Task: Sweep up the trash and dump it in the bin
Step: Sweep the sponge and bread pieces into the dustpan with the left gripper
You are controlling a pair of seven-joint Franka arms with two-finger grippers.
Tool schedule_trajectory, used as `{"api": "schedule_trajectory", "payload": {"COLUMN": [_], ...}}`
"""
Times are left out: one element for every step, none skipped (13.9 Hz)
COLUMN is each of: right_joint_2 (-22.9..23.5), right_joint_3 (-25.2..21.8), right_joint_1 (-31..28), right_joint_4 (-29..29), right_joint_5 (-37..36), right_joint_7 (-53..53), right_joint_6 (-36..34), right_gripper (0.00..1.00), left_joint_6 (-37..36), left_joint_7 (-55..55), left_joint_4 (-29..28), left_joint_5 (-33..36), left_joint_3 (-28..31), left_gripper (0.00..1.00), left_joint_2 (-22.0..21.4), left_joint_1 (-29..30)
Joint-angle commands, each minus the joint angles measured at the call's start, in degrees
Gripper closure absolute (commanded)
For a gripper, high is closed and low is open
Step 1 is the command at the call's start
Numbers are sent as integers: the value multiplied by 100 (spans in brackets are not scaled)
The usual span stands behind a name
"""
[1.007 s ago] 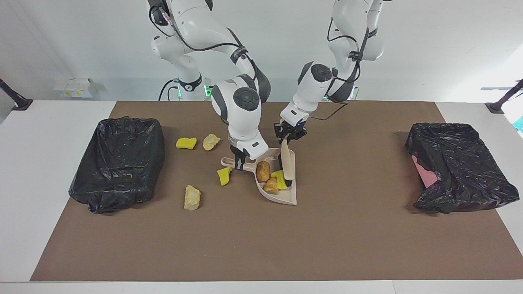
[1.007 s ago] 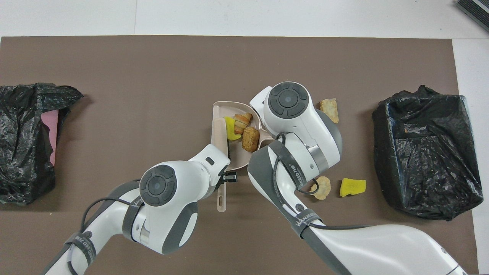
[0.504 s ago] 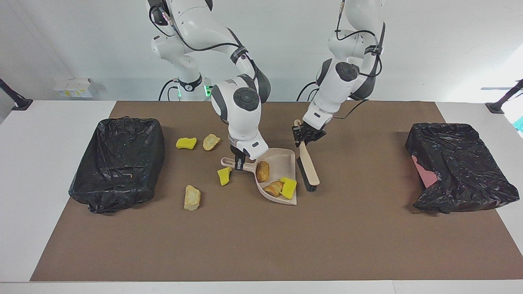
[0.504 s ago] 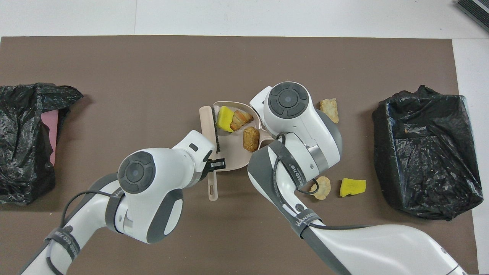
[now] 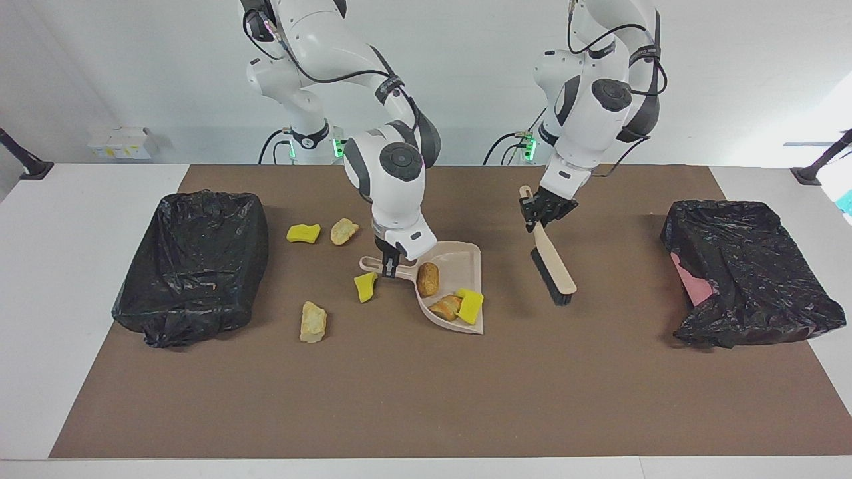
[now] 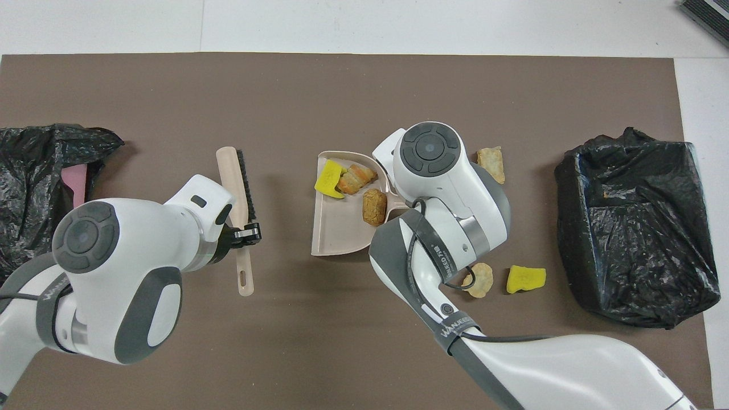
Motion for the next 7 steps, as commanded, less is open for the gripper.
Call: {"api": "schedule_trajectory", "payload": {"right_joint_2": [-97, -194, -308, -439, -554, -712, -844], "right_joint_3": [38, 38, 38, 38, 46, 46, 38], "right_joint_1": [-162, -311, -434, -644, -846, -1048, -1198], "right_joint_4": [-25, -25, -34, -25, -25, -25, -34], "right_joint_5": [-39, -31, 4, 65, 66, 83, 153], "right_joint_7": [-181, -208, -321, -496, -672, -891, -1085], "right_joint_6": [-14, -31, -58, -93, -111, -189, -329], "right_gripper": [100, 100, 100, 100, 100, 100, 100], "left_joint_6": [-49, -154, -216, -86, -207, -234, -243], "left_joint_7": [-57, -65, -196, -241, -389, -469, -470], "left_joint_4": [-115, -194, -438, -562, -633, -625, -634], "left_joint_5": [150, 341, 509, 510, 510, 519, 519], "left_joint_3": [-52, -44, -87, -122, -131, -132, -149], "left_gripper": [100, 100, 100, 100, 100, 100, 100], "left_joint_2": [-110, -171, -502, -601, -681, -707, -716], "left_joint_1": [102, 102, 23, -90, -300, -433, -443]}}
